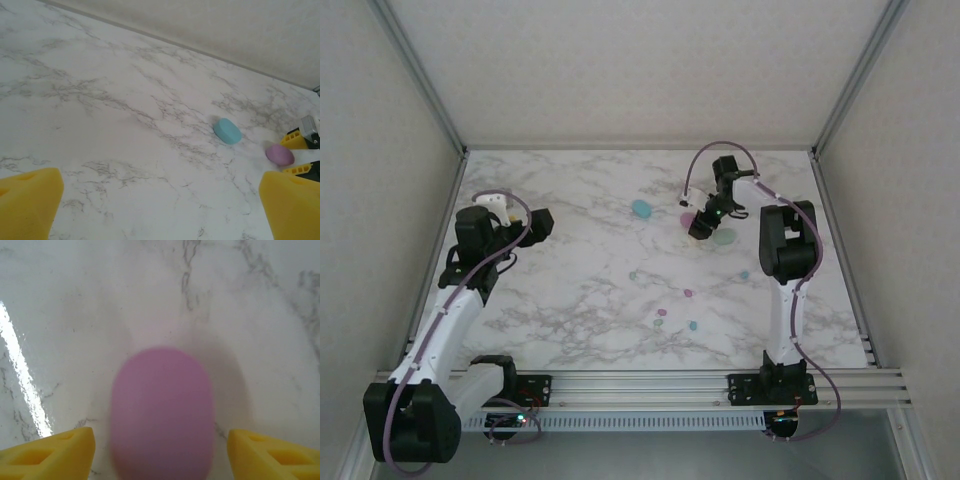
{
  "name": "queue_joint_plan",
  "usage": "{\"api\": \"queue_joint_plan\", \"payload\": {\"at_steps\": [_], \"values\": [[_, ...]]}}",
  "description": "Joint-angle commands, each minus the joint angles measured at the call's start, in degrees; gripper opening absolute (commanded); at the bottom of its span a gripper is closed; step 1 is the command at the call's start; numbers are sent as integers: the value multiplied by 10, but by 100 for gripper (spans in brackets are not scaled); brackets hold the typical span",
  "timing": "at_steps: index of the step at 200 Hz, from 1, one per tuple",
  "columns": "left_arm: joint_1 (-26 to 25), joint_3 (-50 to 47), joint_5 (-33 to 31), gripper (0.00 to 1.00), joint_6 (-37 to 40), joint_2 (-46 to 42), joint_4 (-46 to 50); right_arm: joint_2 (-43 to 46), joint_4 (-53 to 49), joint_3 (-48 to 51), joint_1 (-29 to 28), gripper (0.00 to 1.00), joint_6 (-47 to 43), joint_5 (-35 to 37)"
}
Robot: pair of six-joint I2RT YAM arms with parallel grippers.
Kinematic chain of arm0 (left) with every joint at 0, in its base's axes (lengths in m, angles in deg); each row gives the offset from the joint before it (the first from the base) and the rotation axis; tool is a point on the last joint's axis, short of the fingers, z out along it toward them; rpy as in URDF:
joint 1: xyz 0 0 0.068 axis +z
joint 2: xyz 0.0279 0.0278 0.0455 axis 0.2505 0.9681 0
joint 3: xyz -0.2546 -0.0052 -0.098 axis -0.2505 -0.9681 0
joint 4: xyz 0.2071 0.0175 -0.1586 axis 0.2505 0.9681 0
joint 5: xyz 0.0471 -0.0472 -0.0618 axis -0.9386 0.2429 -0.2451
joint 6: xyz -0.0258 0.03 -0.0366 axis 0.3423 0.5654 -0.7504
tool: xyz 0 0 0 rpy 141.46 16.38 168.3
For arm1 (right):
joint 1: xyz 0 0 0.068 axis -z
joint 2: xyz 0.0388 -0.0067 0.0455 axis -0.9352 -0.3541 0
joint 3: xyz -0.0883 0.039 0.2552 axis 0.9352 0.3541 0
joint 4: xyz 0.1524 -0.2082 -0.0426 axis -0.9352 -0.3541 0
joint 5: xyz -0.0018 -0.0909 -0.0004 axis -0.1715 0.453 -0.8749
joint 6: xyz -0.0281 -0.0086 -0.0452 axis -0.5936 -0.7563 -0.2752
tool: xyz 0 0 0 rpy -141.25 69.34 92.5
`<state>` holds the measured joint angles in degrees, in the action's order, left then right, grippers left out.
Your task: Insert the wireless bluetooth earbuds into the charging case
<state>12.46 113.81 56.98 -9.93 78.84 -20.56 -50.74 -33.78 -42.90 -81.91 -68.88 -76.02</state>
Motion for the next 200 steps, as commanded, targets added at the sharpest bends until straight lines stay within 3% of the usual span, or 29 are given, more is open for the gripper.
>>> {"api": "queue_joint_plan", "payload": {"at_steps": [1,68,124,152,176,200], "values": [[-3,3,-7,100,11,0,9,4,-22,12,-8,69,-2,-8],[-3,7,-10,100,7,7,12,31,-9,44,-17,56,18,-14],[-3,7,10,100,1,3,11,51,-26,35,-25,35,43,-28],[-3,14,54,97,-45,8,-4,145,-6,84,-45,32,63,-82],[-11,50,113,91,-130,34,0,252,25,143,-67,32,81,-141],[-61,103,147,88,-181,69,7,359,78,199,-96,32,104,-178]]}}
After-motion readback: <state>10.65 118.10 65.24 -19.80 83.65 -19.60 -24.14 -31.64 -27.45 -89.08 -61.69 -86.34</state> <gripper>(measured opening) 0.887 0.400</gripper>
